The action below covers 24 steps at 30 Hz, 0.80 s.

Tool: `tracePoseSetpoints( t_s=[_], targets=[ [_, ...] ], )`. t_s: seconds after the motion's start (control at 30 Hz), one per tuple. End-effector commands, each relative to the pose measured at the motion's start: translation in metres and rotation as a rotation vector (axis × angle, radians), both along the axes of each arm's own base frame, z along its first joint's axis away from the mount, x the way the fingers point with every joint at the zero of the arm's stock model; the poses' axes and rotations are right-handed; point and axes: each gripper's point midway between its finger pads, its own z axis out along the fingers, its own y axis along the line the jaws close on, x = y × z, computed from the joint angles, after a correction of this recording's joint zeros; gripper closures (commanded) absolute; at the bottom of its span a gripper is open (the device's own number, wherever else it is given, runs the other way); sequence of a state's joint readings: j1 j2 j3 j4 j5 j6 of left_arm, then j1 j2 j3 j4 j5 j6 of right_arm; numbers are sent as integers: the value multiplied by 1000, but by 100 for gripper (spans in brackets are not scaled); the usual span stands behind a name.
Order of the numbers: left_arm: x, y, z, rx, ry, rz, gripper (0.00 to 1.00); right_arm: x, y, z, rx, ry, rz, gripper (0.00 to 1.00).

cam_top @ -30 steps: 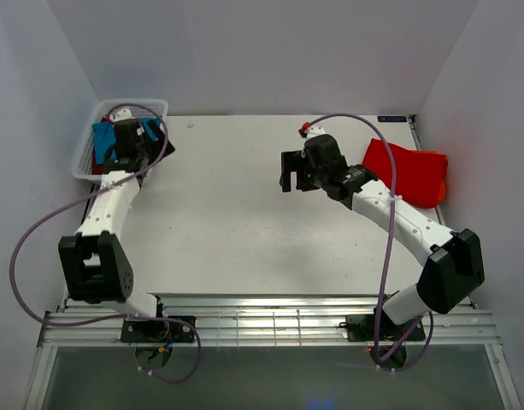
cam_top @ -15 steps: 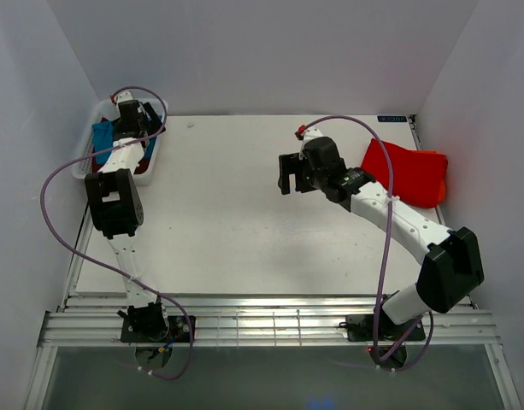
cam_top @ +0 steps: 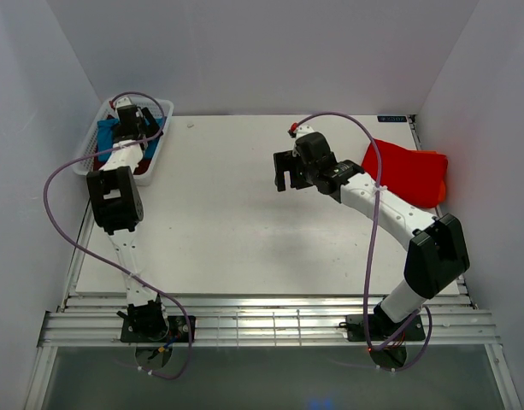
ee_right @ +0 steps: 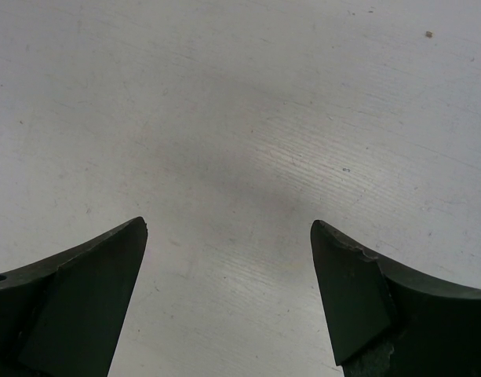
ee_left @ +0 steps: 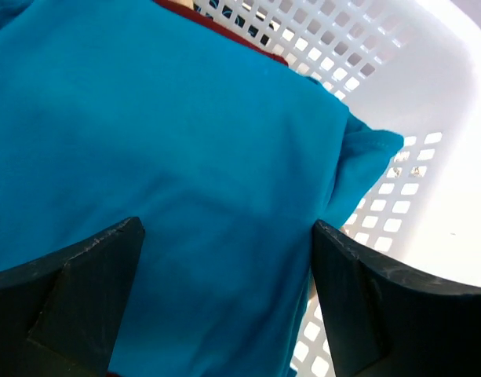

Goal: Fold and stack the t-shirts
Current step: Grab the tshirt from the pile

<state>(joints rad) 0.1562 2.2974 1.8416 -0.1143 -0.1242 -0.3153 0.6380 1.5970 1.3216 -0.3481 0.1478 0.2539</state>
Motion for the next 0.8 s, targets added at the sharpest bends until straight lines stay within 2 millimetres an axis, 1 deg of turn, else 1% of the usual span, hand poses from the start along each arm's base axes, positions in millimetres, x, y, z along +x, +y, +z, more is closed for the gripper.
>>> tracePoseSetpoints(
  t_s=[0.0,0.03,0.07,0.1,0.13,0.17,0.2,0.23,0.27,0.3,0.33,0.4,0.43,0.47,0.5,0.53,0.6,0.63,0.7,0.77],
  targets=[
    [2,-11,-13,-13,47,-47,4,2,2,15,18,-34,-7,10],
    [3,-11,-13,-13,45,-50,5,2,-1,13,8,-34,-15,10],
    [4,-10,-18,-11,55,-47,6,2,-2,13,4,-34,-18,10],
    [5,-10,-19,-9,59,-48,9,2,-4,13,0,-37,-22,10],
    [8,-8,-15,-4,50,-42,26,2,-5,12,-5,-39,-31,10],
    [7,-7,-22,-5,72,-44,40,1,-6,10,-10,-35,-32,10],
    [7,-8,-22,-6,77,-45,64,1,-8,8,-15,-33,-36,10],
    [6,-5,-21,-5,81,-26,83,2,-8,7,-16,-32,-37,10],
    [3,0,-20,2,84,2,100,1,-8,6,-17,-28,-37,10],
    [2,1,-7,8,64,16,100,1,-7,6,-15,-26,-36,10],
    [-3,1,-7,4,67,27,100,0,-5,5,-9,-19,-27,10],
    [-5,4,12,12,32,47,100,0,-2,2,0,-10,-19,10],
    [-7,4,39,14,-14,53,100,-1,1,2,7,-4,-7,10],
    [-10,5,52,17,-34,67,100,-1,2,0,10,3,-4,10],
    [-12,4,69,17,-64,71,100,-1,4,-1,16,7,-2,10],
    [-18,2,112,23,-138,73,100,-3,6,-2,24,15,10,10],
    [-24,-5,152,36,-220,63,100,-3,9,-6,30,27,20,10],
    [-33,-10,196,50,-300,50,100,-6,12,-8,39,38,30,10],
    [-39,-24,237,43,-384,-6,100,-8,15,-10,44,50,42,9],
    [-48,-38,272,26,-436,-75,100,-12,17,-13,48,57,50,9]
  ],
)
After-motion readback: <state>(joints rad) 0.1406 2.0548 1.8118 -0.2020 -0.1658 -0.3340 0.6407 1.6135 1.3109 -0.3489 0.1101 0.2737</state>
